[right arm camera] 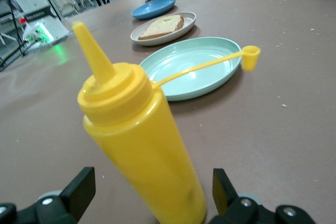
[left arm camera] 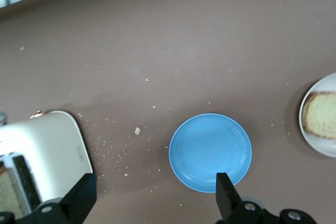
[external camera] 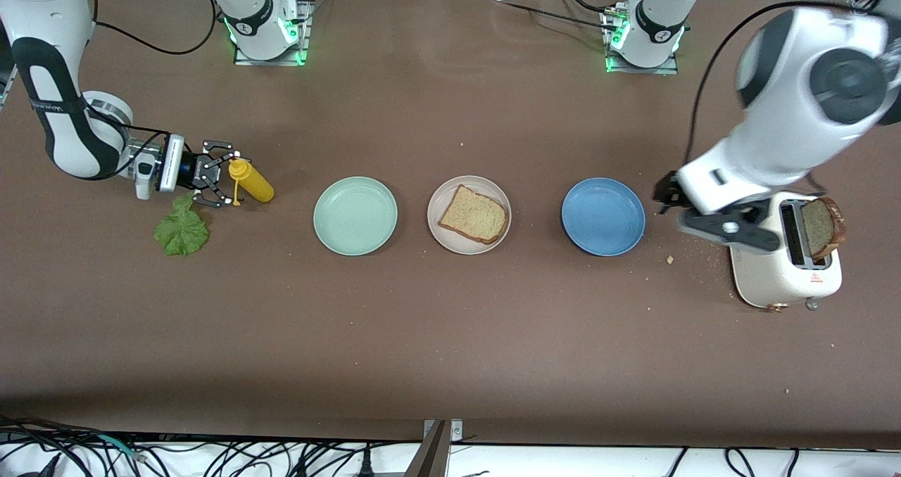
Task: Make sandwich in beige plate with both arms
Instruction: 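Release the bread with the left gripper while the right gripper grasps mustard, then carry the yellow mustard bottle with the right gripper over the bread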
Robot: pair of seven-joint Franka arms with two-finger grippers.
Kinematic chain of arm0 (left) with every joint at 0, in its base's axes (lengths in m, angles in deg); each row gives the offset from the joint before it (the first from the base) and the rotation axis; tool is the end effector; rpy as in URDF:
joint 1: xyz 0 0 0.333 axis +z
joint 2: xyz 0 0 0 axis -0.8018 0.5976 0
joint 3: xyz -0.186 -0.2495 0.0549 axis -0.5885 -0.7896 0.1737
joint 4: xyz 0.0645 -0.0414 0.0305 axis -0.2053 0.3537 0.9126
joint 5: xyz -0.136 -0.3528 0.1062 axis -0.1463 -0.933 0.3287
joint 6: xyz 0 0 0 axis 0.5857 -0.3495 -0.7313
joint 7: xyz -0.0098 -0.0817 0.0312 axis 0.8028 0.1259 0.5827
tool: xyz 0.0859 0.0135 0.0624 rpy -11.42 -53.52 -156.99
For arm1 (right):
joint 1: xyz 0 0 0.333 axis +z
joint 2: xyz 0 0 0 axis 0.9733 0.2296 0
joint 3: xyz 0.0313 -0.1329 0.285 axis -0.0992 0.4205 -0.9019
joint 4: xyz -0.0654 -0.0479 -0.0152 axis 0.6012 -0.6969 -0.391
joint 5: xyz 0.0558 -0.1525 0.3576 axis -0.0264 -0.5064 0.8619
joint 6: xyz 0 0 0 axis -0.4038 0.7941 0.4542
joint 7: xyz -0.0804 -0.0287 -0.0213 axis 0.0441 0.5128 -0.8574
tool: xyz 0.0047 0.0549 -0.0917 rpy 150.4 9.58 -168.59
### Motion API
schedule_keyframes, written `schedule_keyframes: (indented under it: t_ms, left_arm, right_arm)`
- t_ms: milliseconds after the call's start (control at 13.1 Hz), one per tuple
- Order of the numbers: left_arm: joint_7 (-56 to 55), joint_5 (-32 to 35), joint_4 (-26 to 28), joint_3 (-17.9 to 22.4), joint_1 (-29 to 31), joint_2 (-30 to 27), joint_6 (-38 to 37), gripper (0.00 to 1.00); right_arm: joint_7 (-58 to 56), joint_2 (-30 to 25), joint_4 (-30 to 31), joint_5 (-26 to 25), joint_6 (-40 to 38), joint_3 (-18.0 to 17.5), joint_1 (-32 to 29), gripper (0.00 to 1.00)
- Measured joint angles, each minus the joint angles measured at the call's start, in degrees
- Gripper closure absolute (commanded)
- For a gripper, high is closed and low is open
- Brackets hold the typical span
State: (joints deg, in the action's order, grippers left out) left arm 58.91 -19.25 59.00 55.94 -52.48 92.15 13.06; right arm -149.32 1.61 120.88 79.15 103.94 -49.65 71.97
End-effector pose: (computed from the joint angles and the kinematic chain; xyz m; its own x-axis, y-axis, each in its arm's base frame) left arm 0.6205 -0.1021 0.5396 0.9664 -0.2563 0.0205 -0.2552 -0.9659 -0.0448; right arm 0.4508 -0.0919 0.1389 0.3269 0.4399 0.8365 0.9451 -0.1565 -0.2870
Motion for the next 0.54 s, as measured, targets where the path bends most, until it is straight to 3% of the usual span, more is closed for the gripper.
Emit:
schedule_keyframes:
  t_ms: [77, 153, 230, 306, 536]
  left_arm:
    - [0.0, -1.2, 0.5, 0.6, 1.1, -2.0, -1.3, 0.00]
    - [-0.2, -1.7, 1.1, 1.5, 1.4, -4.1, -3.4, 0.00]
    - [-0.7, -1.8, 1.6, 2.0, 1.4, -5.9, -5.8, 0.00]
    - [-1.7, -2.2, 2.1, 2.1, 1.3, -7.4, -7.9, 0.00]
    - [-3.0, -5.0, 3.8, 2.1, 1.2, -9.3, -9.7, 0.00]
  right_arm:
    - [-0.3, 0.6, 0.0, 1.0, -0.3, -0.3, 0.2, 0.04]
    - [-0.4, 1.0, -0.1, 1.9, -0.4, -0.7, 0.5, 0.21]
    - [-0.4, 1.1, -0.2, 2.6, -0.4, -1.1, 0.8, 0.65]
    - [-0.4, 1.1, -0.4, 3.1, -0.4, -1.3, 1.2, 1.00]
    - [-0.8, 1.0, -2.8, 3.4, 0.3, -1.4, 2.5, 1.00]
